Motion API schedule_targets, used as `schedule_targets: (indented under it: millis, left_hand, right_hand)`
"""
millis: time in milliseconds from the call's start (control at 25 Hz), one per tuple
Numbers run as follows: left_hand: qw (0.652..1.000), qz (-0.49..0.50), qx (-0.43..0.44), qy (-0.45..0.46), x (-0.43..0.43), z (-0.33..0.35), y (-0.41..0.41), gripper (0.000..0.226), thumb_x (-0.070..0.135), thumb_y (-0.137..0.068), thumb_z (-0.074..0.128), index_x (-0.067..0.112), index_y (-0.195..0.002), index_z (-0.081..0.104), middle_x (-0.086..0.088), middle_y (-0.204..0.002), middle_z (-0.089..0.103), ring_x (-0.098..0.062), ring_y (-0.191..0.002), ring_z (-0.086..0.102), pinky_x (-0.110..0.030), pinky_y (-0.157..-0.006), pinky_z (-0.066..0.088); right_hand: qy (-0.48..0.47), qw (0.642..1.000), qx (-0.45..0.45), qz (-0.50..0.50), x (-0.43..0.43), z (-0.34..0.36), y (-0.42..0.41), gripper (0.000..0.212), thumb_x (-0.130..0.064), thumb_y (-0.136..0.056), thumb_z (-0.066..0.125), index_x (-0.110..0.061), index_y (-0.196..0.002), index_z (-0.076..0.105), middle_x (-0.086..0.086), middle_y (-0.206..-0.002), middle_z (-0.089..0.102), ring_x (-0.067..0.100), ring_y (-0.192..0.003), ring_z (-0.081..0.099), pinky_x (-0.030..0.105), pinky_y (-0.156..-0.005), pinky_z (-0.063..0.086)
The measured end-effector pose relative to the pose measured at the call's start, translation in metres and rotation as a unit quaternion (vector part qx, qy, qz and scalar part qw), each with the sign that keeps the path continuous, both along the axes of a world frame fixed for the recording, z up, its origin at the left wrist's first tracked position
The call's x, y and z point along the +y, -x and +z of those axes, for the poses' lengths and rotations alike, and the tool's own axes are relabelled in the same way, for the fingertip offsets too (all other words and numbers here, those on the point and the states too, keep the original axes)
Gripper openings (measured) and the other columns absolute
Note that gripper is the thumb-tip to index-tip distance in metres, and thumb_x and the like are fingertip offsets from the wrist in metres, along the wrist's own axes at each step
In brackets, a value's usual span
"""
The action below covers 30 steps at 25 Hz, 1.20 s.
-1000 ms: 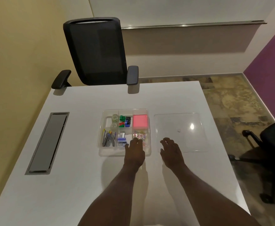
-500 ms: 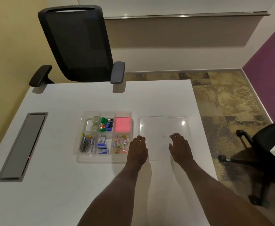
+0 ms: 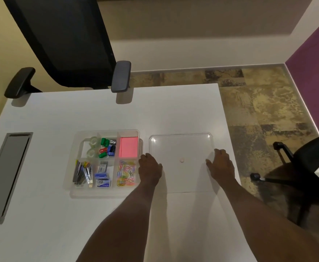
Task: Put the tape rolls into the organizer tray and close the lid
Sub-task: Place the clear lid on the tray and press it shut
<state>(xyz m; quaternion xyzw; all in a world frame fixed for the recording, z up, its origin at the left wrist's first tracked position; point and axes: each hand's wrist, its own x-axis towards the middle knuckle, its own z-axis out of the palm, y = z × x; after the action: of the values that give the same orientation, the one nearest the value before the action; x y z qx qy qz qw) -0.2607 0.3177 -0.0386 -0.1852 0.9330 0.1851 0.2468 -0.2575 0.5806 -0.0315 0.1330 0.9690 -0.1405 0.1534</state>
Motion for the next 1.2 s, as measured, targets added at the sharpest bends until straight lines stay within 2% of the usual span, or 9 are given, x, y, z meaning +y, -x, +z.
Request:
schedule_targets:
  millis: [320,480,560,640,720,800,960,1080,1200]
  left_hand:
    - [0.995,0.097,0.019,0.008,0.025,-0.005,0.002,0.070,0.034,-0.100,0.060,0.002,-0.154,0.030,-0.023,-0.145,0.045,-0.036,-0.135,0.048,-0.044,-0.109,0.046]
    - [0.990,0.113,0.086,0.013,0.033,0.001,-0.003,0.052,0.023,-0.103,0.056,0.002,-0.148,0.041,-0.021,-0.140,0.049,-0.034,-0.130,0.051,-0.042,-0.110,0.045]
    - [0.978,0.142,0.145,-0.042,0.033,0.010,-0.007,0.045,0.012,-0.103,0.053,0.003,-0.146,0.047,-0.020,-0.135,0.050,-0.034,-0.127,0.051,-0.042,-0.110,0.046]
    - [0.964,0.147,0.199,-0.098,0.031,0.021,-0.011,0.049,0.003,-0.102,0.048,0.003,-0.151,0.043,-0.021,-0.132,0.050,-0.034,-0.123,0.052,-0.039,-0.110,0.045]
    - [0.955,0.141,0.234,-0.119,0.023,0.033,-0.017,0.057,-0.001,-0.103,0.044,0.010,-0.158,0.036,-0.018,-0.126,0.054,-0.031,-0.114,0.057,-0.028,-0.100,0.043]
    - [0.934,0.183,0.267,-0.153,0.010,0.048,-0.020,0.060,-0.005,-0.102,0.042,0.014,-0.158,0.040,-0.017,-0.117,0.060,-0.030,-0.105,0.062,-0.026,-0.090,0.043]
    - [0.914,0.210,0.307,-0.161,-0.034,0.074,-0.031,0.050,-0.006,-0.101,0.041,0.010,-0.147,0.054,-0.017,-0.113,0.071,-0.030,-0.106,0.068,-0.041,-0.094,0.057]
    - [0.904,0.220,0.336,-0.145,-0.077,0.086,-0.044,0.031,-0.003,-0.100,0.044,0.002,-0.118,0.069,-0.018,-0.101,0.075,-0.034,-0.098,0.070,-0.032,-0.078,0.049]
    - [0.906,0.216,0.347,-0.108,-0.122,0.101,-0.056,0.026,0.005,-0.101,0.048,0.000,-0.089,0.070,-0.018,-0.087,0.072,-0.038,-0.086,0.067,-0.033,-0.069,0.038]
  right_hand:
    - [0.053,0.995,0.022,-0.087,-0.013,-0.014,0.001,0.047,-0.025,-0.096,0.064,0.000,-0.131,0.044,0.024,-0.127,0.047,0.041,-0.121,0.047,0.051,-0.098,0.048]
    - [0.044,0.984,0.091,-0.145,-0.006,-0.010,0.000,0.036,-0.010,-0.098,0.056,0.007,-0.129,0.049,0.029,-0.127,0.049,0.045,-0.122,0.047,0.052,-0.101,0.046]
    - [0.058,0.976,0.118,-0.174,-0.002,-0.002,0.001,0.031,-0.005,-0.099,0.051,0.009,-0.127,0.055,0.032,-0.125,0.053,0.046,-0.121,0.049,0.051,-0.103,0.044]
    - [0.074,0.964,0.142,-0.210,-0.001,0.011,0.004,0.028,-0.003,-0.099,0.049,0.006,-0.124,0.059,0.032,-0.123,0.055,0.045,-0.118,0.051,0.048,-0.100,0.046]
    - [0.082,0.959,0.179,-0.206,-0.005,0.025,0.003,0.021,-0.001,-0.100,0.048,0.003,-0.117,0.060,0.030,-0.117,0.056,0.044,-0.109,0.054,0.046,-0.091,0.047]
    - [0.087,0.956,0.222,-0.170,-0.012,0.038,0.001,0.016,0.002,-0.100,0.046,0.001,-0.110,0.058,0.027,-0.109,0.057,0.041,-0.099,0.056,0.041,-0.080,0.044]
    - [0.114,0.951,0.266,-0.107,-0.038,0.062,-0.007,0.014,-0.001,-0.102,0.041,-0.002,-0.104,0.055,0.018,-0.097,0.058,0.037,-0.089,0.056,0.033,-0.072,0.038]
    - [0.120,0.953,0.271,-0.069,-0.066,0.076,-0.016,0.014,-0.007,-0.104,0.040,-0.005,-0.102,0.053,0.012,-0.096,0.059,0.032,-0.087,0.056,0.032,-0.070,0.039]
    - [0.155,0.944,0.284,-0.064,-0.104,0.090,-0.026,0.012,-0.007,-0.103,0.043,-0.004,-0.101,0.054,0.013,-0.094,0.063,0.032,-0.085,0.059,0.033,-0.070,0.042]
